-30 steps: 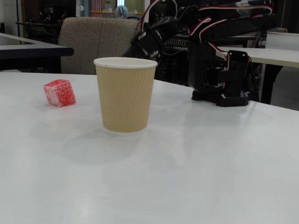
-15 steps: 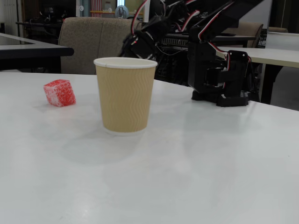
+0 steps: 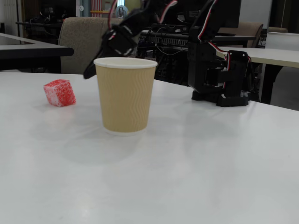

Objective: Grasp a red cube and put it in the cup.

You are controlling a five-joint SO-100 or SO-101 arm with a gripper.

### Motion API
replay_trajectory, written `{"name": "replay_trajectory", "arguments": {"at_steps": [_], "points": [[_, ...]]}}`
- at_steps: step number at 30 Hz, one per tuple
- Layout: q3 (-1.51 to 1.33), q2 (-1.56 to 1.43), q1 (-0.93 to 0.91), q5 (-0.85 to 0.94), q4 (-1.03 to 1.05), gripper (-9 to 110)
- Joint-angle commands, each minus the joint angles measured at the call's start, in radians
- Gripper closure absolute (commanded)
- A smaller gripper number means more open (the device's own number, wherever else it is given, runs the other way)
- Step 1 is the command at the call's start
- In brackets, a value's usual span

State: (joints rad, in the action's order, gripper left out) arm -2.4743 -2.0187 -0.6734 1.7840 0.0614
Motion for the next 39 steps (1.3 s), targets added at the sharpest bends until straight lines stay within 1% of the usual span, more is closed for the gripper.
{"name": "replay_trajectory", "arguments": {"at_steps": [1, 2, 7, 13, 17, 22, 25, 31, 39], "points": [[0.147, 0.069, -0.014, 0.008, -0.021, 84], [0.163, 0.086, -0.017, 0.008, -0.021, 81], [0.210, 0.140, -0.021, 0.008, -0.029, 75], [0.229, 0.172, -0.026, 0.008, -0.052, 74], [0.255, 0.198, -0.040, 0.008, -0.058, 63], [0.284, 0.229, -0.044, 0.009, -0.060, 60], [0.287, 0.239, -0.046, 0.011, -0.061, 55], [0.293, 0.272, -0.063, 0.094, -0.063, 53], [0.359, 0.350, -0.081, 0.098, -0.063, 49]]}}
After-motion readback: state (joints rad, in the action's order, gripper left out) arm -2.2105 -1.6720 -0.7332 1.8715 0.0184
